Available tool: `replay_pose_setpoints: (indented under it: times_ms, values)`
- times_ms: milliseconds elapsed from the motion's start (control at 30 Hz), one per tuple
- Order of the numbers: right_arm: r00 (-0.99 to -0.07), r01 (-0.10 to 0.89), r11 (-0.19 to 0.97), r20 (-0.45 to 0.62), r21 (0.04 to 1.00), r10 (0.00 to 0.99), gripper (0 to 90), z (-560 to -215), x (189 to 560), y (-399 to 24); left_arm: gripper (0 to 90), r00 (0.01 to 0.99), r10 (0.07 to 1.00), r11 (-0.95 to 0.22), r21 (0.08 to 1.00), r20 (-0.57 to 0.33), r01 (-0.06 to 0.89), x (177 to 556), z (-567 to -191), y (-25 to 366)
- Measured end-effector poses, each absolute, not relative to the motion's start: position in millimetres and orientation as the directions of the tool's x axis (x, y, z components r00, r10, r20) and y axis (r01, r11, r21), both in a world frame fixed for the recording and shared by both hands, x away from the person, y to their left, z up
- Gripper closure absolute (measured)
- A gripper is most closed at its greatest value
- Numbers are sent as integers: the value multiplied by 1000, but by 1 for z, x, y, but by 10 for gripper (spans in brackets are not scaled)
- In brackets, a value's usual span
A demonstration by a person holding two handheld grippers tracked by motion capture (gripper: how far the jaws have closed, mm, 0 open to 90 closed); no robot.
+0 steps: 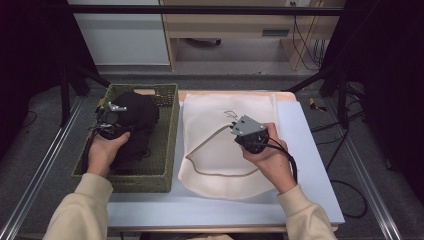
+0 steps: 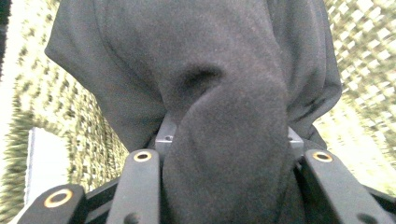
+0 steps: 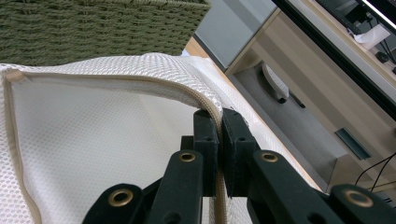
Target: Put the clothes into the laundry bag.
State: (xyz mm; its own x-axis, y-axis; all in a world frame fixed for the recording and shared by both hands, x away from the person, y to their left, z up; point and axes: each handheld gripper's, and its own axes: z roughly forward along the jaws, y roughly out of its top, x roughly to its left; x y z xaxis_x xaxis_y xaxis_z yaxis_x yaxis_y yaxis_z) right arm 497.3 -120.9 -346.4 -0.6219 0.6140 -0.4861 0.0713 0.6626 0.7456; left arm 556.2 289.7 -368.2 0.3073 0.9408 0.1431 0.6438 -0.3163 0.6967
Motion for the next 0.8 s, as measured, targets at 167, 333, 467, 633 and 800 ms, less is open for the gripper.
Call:
replay_pose_setpoints:
  times_ms: [167, 333, 467, 633, 800]
  values:
    - [-622, 74, 664, -486, 744, 614, 860, -347, 498, -121, 570, 317, 941, -296, 739, 117, 605, 542, -354, 295]
    - [-622, 76, 664, -485, 744, 615, 860, -348, 498, -121, 570, 329, 939, -278, 787, 101, 551, 529, -333, 295]
    - [-620, 77, 664, -486, 744, 616, 860, -348, 499, -121, 569, 354, 928, -290, 813, 112, 505, 518, -313, 289]
    - [-620, 77, 660, -482, 747, 619, 860, -348, 499, -122, 570, 378, 919, -292, 831, 108, 473, 508, -298, 281]
    - [-621, 81, 655, -476, 752, 623, 860, -347, 499, -123, 569, 409, 904, -318, 832, 122, 455, 500, -292, 270]
